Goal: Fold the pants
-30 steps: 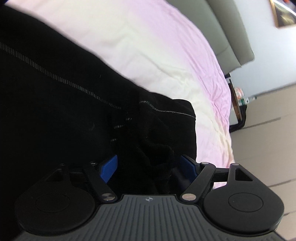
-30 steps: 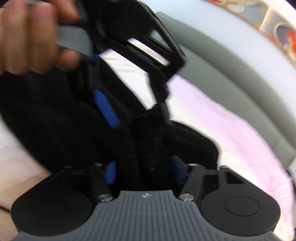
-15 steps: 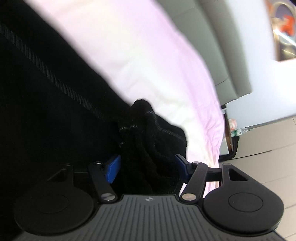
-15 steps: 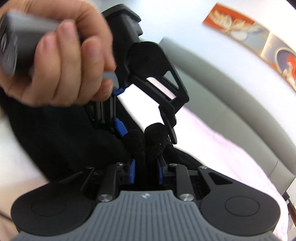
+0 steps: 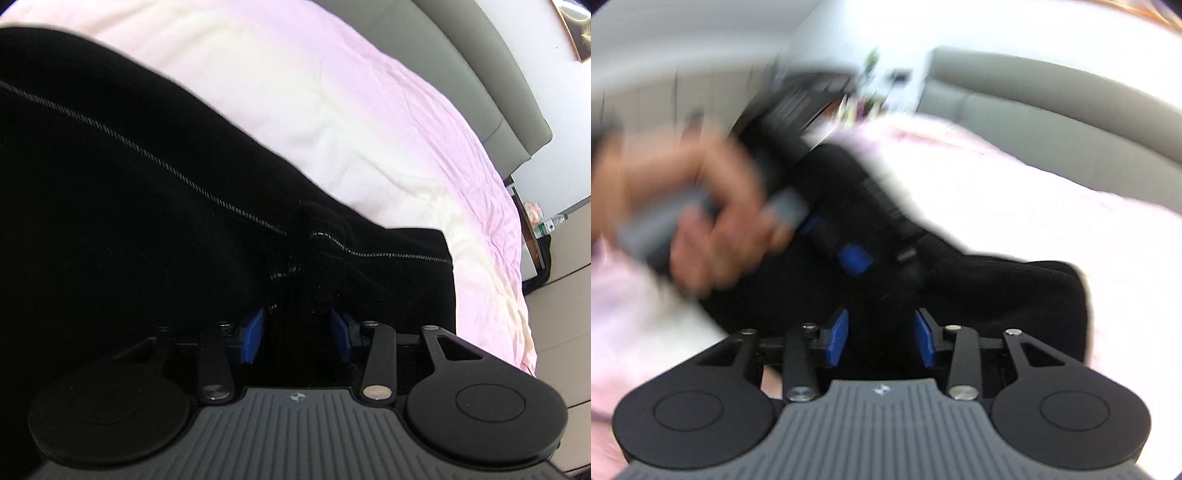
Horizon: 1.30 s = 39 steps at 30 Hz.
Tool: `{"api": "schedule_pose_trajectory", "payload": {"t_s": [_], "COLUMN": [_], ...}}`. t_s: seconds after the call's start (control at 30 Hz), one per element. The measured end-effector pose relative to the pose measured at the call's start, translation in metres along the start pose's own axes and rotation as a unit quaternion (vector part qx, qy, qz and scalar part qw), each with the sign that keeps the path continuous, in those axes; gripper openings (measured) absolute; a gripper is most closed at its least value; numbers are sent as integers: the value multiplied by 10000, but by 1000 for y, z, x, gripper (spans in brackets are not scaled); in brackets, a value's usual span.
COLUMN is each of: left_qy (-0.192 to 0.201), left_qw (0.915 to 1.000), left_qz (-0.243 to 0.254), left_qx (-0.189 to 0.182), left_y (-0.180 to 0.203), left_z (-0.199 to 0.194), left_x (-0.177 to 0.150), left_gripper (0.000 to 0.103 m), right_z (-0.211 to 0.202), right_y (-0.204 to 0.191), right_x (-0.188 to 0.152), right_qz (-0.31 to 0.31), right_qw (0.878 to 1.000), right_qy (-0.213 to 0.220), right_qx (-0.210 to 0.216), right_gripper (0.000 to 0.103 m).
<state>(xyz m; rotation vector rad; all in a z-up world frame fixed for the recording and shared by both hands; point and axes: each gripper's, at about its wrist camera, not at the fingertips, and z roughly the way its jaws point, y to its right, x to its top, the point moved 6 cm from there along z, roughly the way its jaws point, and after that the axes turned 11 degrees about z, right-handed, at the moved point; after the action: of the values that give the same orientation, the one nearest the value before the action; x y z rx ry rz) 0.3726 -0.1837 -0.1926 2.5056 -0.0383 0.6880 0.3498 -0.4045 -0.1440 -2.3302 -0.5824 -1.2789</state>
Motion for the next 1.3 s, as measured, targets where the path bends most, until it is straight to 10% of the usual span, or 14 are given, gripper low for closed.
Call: {"api": "schedule_pose_trajectory", "payload": {"t_s": [0.13, 0.23, 0.53, 0.63, 0.77, 0.9, 1.07, 1.3], "left_qy": [547, 1036, 324, 154, -227, -216, 453, 1237], "left_qw": [9958, 9861, 9684, 9693, 9896, 9899, 9927, 9900], "left_qz": [498, 1072, 2451, 2453, 1412, 1397, 1116, 540], "left_qx": [541, 735, -333, -107, 141, 90, -68, 415], "left_y": [16, 46, 151, 150, 98, 97, 76, -37], "left_z": [-25, -43, 33, 66, 92, 75, -5, -146], "left_x": [10, 19, 15, 19, 21, 21, 24, 10], "left_gripper": [49, 58, 61, 56, 18, 17, 71, 81], "right_z": [-10, 17, 5, 5, -13, -16, -14, -21], "right_y": [68, 83, 95, 97, 84, 77, 74, 29], "right_x": [22, -4, -77, -82, -87, -86, -89, -41], "right_qz": [1095, 1070, 1221, 1240, 1294, 1236, 1178, 783], "right_qw": [9873, 9856, 9841, 9839, 9825, 9827, 9822, 9764], "right_qy": [454, -289, 100, 148, 163, 186, 174, 300], "right_qx": [-1060, -1274, -1289, -1278, -1332, -1368, -1451, -1990], "right_gripper": [38, 38, 40, 41, 41, 42, 43, 43]}}
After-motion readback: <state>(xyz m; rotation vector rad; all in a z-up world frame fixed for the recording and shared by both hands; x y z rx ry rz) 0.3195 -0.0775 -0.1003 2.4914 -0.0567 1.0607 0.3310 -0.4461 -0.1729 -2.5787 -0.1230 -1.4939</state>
